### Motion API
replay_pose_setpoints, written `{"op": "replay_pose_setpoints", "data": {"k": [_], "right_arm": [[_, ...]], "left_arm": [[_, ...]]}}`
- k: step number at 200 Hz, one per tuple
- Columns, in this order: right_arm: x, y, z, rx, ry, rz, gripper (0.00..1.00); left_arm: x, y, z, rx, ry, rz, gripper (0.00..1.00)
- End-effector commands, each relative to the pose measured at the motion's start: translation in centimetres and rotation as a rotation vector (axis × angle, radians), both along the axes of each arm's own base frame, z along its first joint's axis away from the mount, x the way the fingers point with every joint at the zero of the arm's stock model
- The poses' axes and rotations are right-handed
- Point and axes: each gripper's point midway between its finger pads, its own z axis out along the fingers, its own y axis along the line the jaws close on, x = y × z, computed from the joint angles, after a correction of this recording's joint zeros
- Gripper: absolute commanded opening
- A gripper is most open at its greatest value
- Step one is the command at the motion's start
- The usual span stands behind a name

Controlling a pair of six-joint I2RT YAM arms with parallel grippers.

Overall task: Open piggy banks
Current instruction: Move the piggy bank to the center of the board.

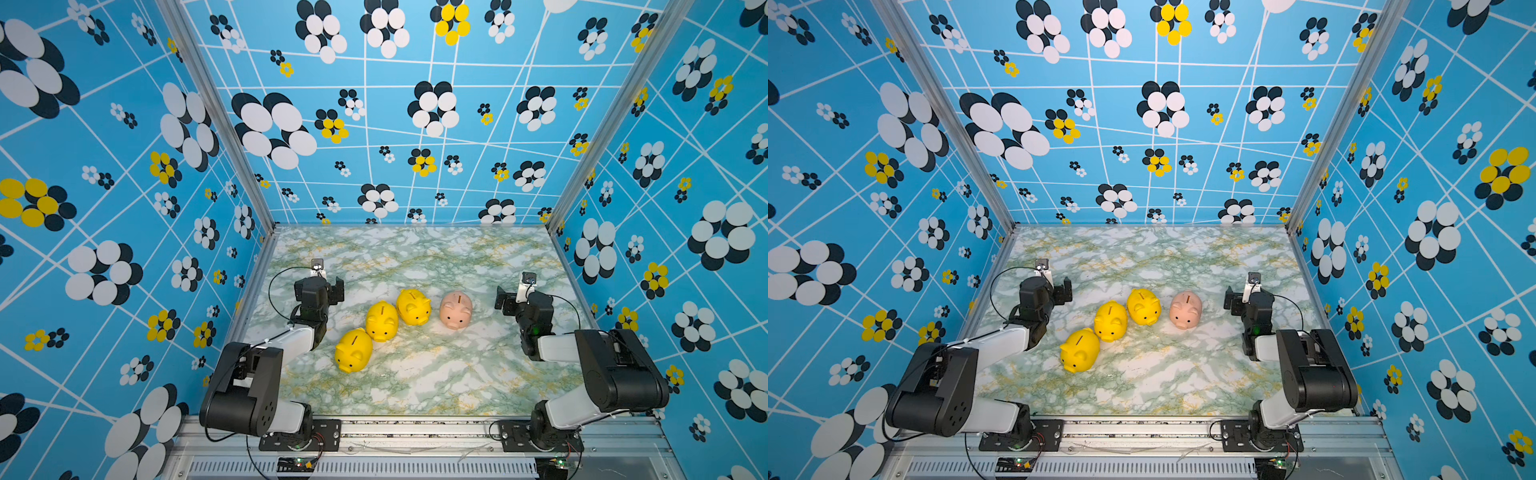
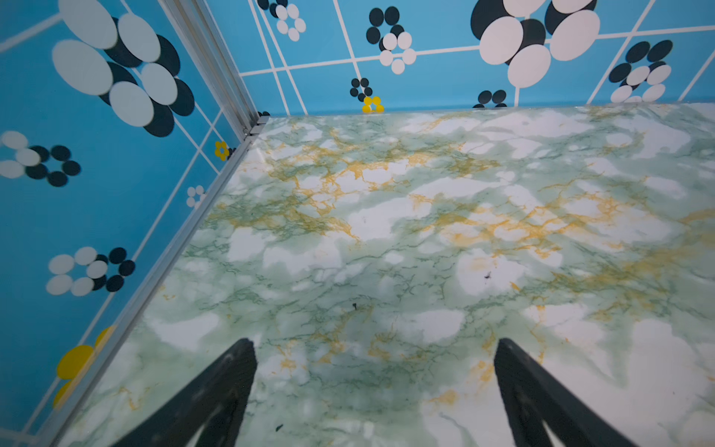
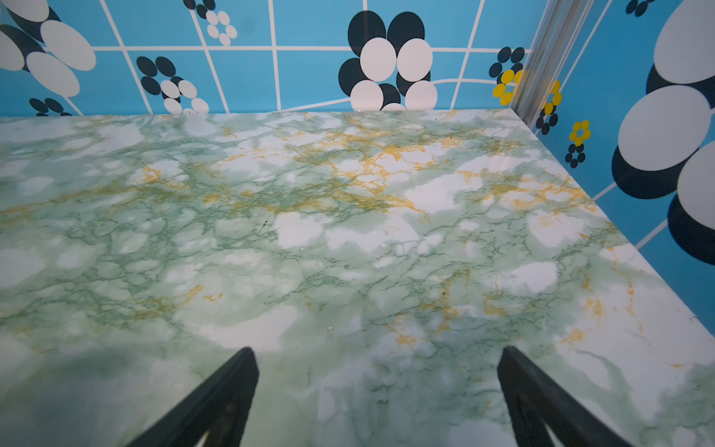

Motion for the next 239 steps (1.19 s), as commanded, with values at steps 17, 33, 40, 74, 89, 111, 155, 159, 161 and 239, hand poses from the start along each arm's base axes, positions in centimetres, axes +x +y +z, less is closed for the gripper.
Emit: {"op": "replay_pose_setpoints", "data": {"k": [17,33,40,74,89,111,155,159,161,239], "right_arm": [[0.6,-0.9,1.6,-0.026,0.001,-0.082,1.0],[0.4,-1.1,2.8,-0.04,0.006,-0.107,1.0],[0.3,-1.0,3.4,-0.047,0.016,-0.108,1.0],[-0.6,-0.2,7.2,0.072,0.057,-0.109,1.0],[-1.3,1.2,8.0,0.139,0.107,-0.062,1.0],[-2.8,4.1,9.2,0.215,0.168,0.06,1.0],[-8.4,12.8,11.0,0.345,0.271,0.414,1.0],[-9.2,13.8,11.0,0.355,0.288,0.451,1.0],[-9.4,14.0,11.0,0.356,0.29,0.457,1.0],[-18.5,23.4,7.7,0.376,0.455,0.74,1.0]], "left_arm": [[-2.6,-2.5,2.6,0.111,0.183,0.057,0.99],[-4.0,-5.1,3.7,0.119,0.227,-0.004,0.99],[-4.7,-6.3,4.1,0.1,0.252,-0.041,0.99],[-8.6,-11.1,5.7,0.033,0.345,-0.177,0.99],[-10.9,-12.5,5.6,0.004,0.398,-0.213,0.99],[-14.8,-12.2,4.5,0.035,0.536,-0.174,0.99],[-21.6,-9.8,3.6,0.133,0.737,-0.148,0.99],[-22.1,-9.5,3.5,0.121,0.752,-0.146,0.99],[-22.4,-9.3,3.5,0.117,0.76,-0.144,0.99],[-25.1,-8.1,1.5,-0.254,0.902,-0.168,0.99]]}}
